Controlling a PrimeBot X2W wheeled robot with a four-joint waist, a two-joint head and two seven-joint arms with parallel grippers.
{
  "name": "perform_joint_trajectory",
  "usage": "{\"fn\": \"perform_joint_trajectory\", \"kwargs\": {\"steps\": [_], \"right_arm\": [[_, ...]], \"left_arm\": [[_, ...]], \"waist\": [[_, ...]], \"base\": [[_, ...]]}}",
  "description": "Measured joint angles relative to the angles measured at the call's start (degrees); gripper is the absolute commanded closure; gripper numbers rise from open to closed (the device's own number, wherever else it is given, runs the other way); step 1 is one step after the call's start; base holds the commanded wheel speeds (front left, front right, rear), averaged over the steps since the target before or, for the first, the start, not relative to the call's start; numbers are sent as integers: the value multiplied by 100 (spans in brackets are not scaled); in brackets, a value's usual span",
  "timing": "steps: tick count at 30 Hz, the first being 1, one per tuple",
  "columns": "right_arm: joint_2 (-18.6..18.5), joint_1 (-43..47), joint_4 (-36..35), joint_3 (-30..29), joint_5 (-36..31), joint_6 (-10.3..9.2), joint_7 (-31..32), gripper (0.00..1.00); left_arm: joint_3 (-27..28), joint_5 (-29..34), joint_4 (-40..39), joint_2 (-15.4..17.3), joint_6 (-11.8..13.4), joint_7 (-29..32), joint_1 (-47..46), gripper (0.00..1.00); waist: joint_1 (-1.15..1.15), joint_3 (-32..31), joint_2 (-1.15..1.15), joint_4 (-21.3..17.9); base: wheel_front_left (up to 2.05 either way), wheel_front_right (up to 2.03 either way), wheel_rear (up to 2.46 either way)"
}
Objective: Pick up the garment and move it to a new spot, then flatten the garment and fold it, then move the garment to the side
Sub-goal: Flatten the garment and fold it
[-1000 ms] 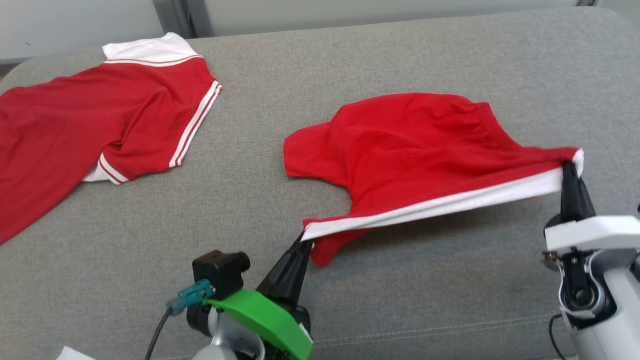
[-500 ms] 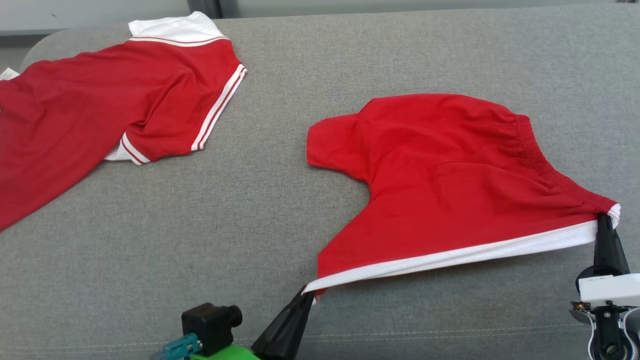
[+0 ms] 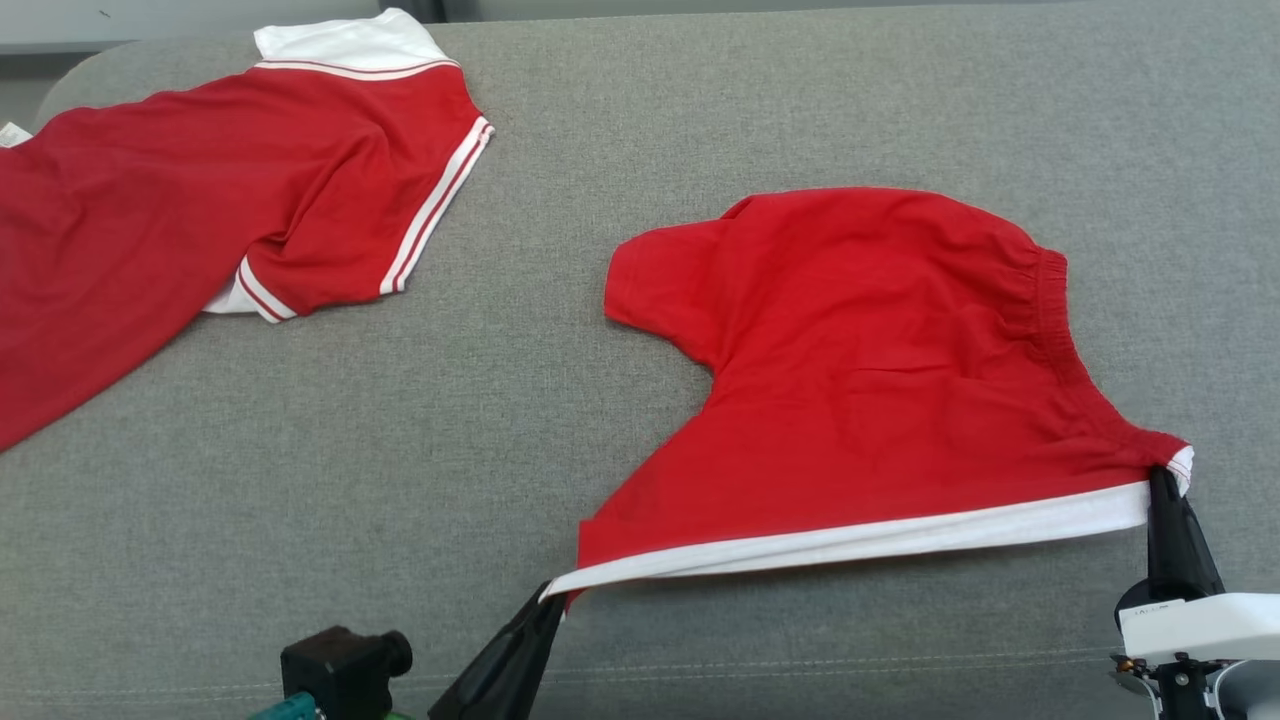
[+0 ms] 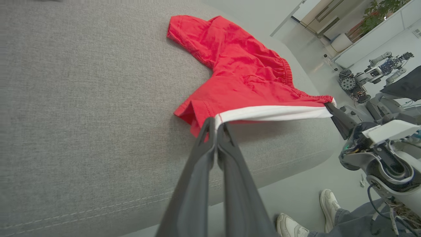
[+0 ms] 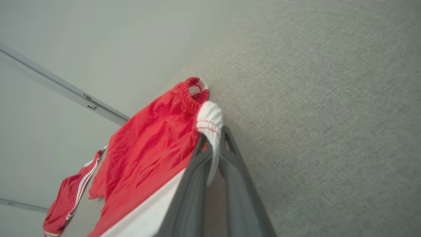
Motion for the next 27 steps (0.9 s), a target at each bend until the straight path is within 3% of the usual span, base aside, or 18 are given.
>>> {"fn": "perform_joint_trajectory", "kwargs": {"steps": [13,19,27], "right_arm": [[86,-244,-632,-118,-52,-29,22,100],[79,-716,-742,-115,-88,-29,207,100],[159,-1463,-582,-133,-182,-74,370,100]], "left_arm": [[319,90,-712,209,7,431,-410,100],[499,341,-946,403,8,776,-1237,100],[480,379,-849,421,12,1158,-2240,100]], "waist": [[0,449,0,-250],[0,780,0,-418],[0,1130,0,-498]], "base": [[0,0,0],[0,0,0],[0,0,0]]}}
